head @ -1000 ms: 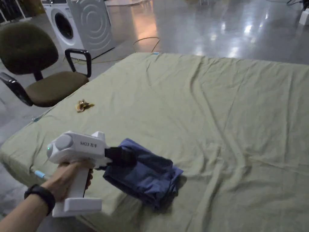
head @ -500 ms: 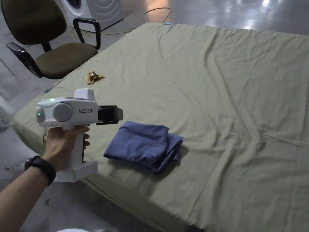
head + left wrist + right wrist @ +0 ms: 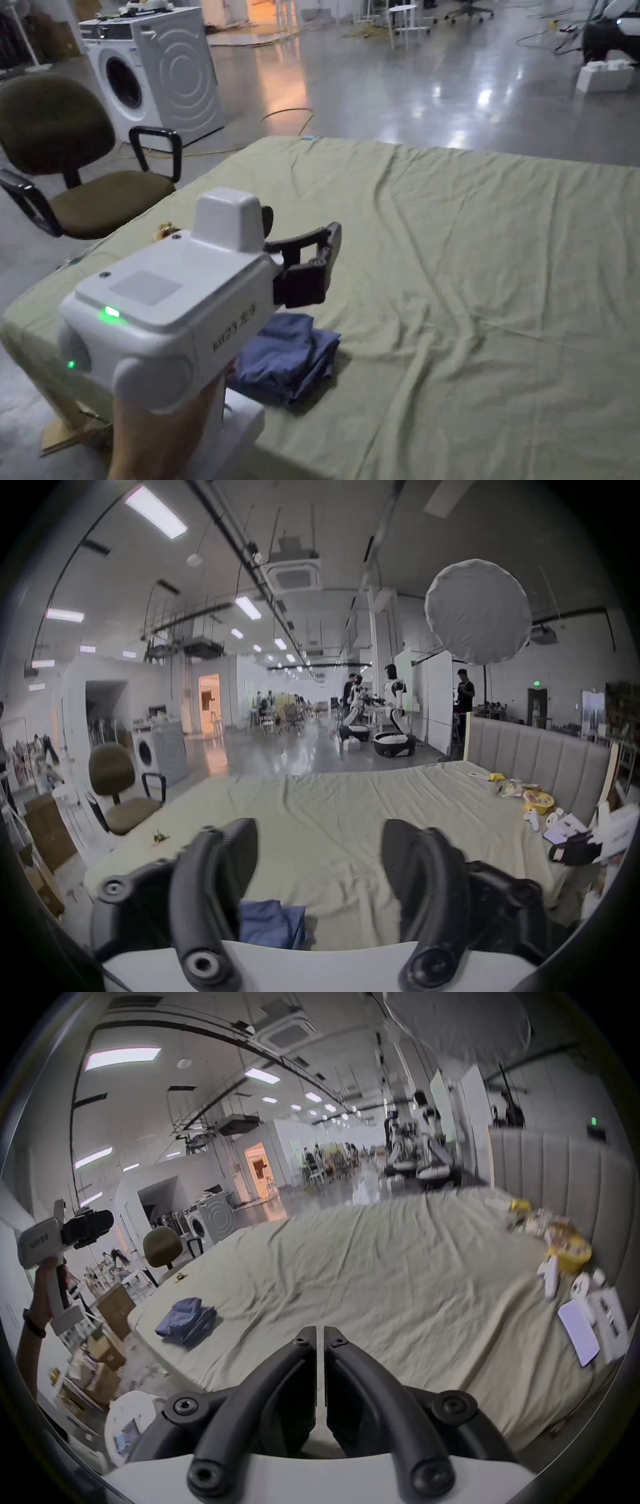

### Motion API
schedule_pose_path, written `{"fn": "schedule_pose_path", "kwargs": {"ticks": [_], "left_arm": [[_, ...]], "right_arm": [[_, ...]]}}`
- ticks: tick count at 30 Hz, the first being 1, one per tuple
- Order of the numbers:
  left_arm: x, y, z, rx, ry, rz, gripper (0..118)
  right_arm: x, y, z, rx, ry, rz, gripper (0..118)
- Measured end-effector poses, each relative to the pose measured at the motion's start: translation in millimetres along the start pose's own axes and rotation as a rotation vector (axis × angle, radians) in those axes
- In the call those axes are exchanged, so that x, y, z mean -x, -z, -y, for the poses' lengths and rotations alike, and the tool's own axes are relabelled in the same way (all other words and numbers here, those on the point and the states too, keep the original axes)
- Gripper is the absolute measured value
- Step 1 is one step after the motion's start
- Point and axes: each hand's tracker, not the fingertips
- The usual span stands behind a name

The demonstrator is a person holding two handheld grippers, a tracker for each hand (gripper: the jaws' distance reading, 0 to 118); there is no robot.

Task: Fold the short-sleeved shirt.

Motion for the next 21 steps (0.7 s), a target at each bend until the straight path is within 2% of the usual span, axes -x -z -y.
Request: {"fn": "schedule_pose_path", "kwargs": {"ticks": [1, 3, 5, 8, 10, 14, 17, 19, 21], "left_arm": [[-13, -5, 2, -0.014, 0.031, -0.025, 45], [-43, -18, 8, -0.037, 0.057, -0.037, 42], [-62, -30, 12, -0.041, 0.070, 0.029, 40], [-88, -47, 25, -0.051, 0.124, 0.030, 15], [-101, -57, 30, -0.021, 0.125, 0.059, 9], [-113, -75, 32, -0.015, 0.116, 0.077, 5], [-111, -85, 23, -0.093, 0.102, 0.014, 4], [-107, -88, 22, -0.143, 0.081, -0.003, 4], [-104, -86, 19, -0.110, 0.072, 0.008, 4]], "right_arm": [[2, -6, -3, -0.019, -0.025, 0.014, 4], [5, -20, -11, -0.062, -0.067, 0.033, 4], [4, -29, -14, -0.080, -0.079, 0.029, 4], [5, -41, -11, -0.116, -0.094, 0.058, 4], [3, -50, -6, -0.136, -0.091, 0.080, 4], [4, -66, -6, -0.207, -0.110, 0.126, 4], [7, -76, -12, -0.246, -0.132, 0.147, 4], [7, -76, -14, -0.261, -0.128, 0.149, 4], [6, -76, -14, -0.273, -0.105, 0.152, 4]]}}
